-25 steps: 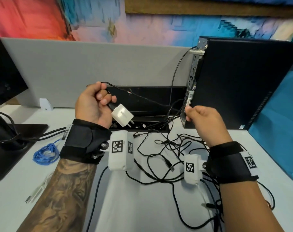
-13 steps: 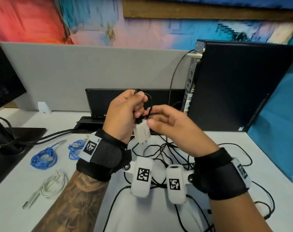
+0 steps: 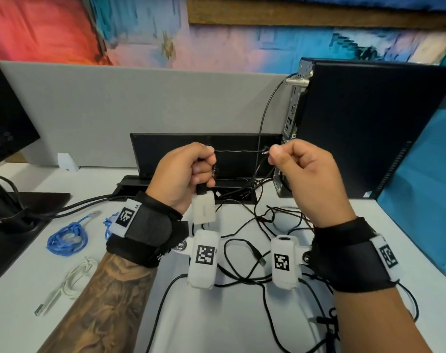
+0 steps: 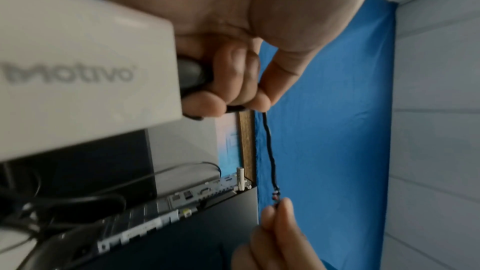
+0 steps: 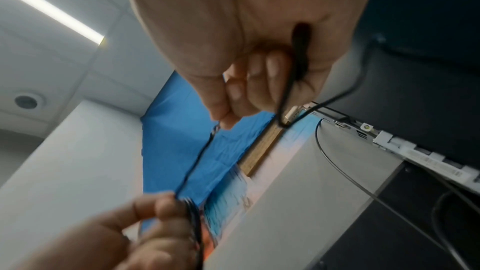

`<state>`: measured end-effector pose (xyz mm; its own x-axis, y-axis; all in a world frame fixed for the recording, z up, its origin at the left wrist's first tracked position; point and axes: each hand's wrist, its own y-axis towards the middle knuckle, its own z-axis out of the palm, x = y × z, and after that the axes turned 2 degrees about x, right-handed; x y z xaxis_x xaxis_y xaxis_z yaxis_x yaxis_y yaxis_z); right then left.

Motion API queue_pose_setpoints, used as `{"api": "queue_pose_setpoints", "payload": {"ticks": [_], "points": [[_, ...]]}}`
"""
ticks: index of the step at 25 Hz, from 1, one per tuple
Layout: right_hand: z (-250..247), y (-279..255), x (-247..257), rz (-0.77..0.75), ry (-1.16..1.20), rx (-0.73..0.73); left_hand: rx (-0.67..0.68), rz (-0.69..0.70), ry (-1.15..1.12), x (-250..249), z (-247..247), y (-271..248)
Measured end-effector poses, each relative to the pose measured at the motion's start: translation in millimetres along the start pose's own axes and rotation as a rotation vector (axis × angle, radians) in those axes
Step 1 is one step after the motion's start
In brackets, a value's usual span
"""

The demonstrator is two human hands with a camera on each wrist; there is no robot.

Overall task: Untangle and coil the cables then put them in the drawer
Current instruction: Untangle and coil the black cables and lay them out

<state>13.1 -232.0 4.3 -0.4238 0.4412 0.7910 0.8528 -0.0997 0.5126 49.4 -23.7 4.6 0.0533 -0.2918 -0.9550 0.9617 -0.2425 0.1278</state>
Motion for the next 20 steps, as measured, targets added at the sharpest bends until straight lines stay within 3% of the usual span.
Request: {"api": "queue_pose_setpoints", "payload": {"ticks": [3, 5, 8, 11, 13, 17, 20], "points": [[10, 0, -12, 0.021, -0.023, -0.058, 0.306, -0.249, -0.2, -5, 7, -7], [24, -6, -16, 0.075, 0.017, 0.144, 0.371, -0.277, -0.421, -10, 8, -9], [43, -15, -10, 0.088, 0.12, 0.525, 0.163, -0.108, -0.695, -14, 1, -3], [52, -22, 1, 0.171, 0.143, 0.757, -0.064, 0.068, -0.805, -15, -8, 5], [51, -25, 7, 0.247, 0.128, 0.8, -0.161, 0.132, -0.736, -10, -8, 8], [40, -21, 15, 0.23, -0.068, 0.698, -0.301, 0.299, -0.51, 7, 2, 10], [36, -21, 20, 0.276, -0.128, 0.717, -0.361, 0.454, -0.42, 11, 5, 12]]}}
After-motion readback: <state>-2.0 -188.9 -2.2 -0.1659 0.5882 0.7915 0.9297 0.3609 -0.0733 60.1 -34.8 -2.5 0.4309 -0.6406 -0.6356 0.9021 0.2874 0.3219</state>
